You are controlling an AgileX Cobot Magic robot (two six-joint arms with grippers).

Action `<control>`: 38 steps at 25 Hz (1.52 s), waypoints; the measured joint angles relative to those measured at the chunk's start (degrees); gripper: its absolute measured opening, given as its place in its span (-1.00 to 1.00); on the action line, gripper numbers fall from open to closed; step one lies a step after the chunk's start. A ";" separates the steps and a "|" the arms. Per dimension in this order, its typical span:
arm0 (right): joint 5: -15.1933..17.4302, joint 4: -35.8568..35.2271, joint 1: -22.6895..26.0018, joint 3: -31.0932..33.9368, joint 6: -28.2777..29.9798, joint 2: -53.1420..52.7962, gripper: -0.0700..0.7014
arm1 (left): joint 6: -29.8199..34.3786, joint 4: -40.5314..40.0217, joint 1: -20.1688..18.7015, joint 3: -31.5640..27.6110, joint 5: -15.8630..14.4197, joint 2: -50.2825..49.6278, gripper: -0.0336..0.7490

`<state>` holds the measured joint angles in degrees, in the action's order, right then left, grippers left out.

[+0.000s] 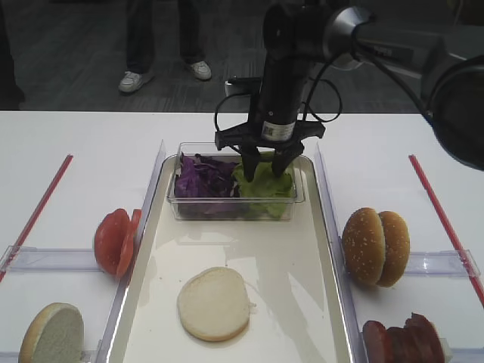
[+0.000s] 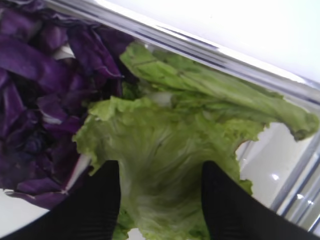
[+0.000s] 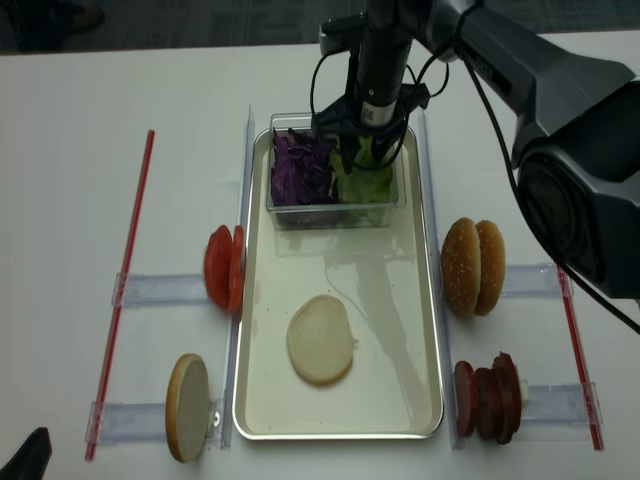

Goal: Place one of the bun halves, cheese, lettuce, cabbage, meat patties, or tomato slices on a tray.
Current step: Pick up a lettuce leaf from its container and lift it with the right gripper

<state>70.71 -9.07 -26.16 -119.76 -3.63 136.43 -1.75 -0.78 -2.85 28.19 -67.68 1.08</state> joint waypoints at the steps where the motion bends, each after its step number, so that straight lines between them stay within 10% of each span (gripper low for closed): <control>1: 0.00 0.00 0.00 0.00 0.00 0.29 0.23 | 0.00 0.00 0.00 0.00 0.00 0.00 0.40; 38: -0.22 0.54 0.00 0.00 -1.02 0.16 -0.58 | 0.00 0.00 0.00 0.00 0.00 0.00 0.40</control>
<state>70.49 -8.53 -26.16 -119.76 -4.65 136.59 -1.75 -0.78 -2.85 28.19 -67.68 1.08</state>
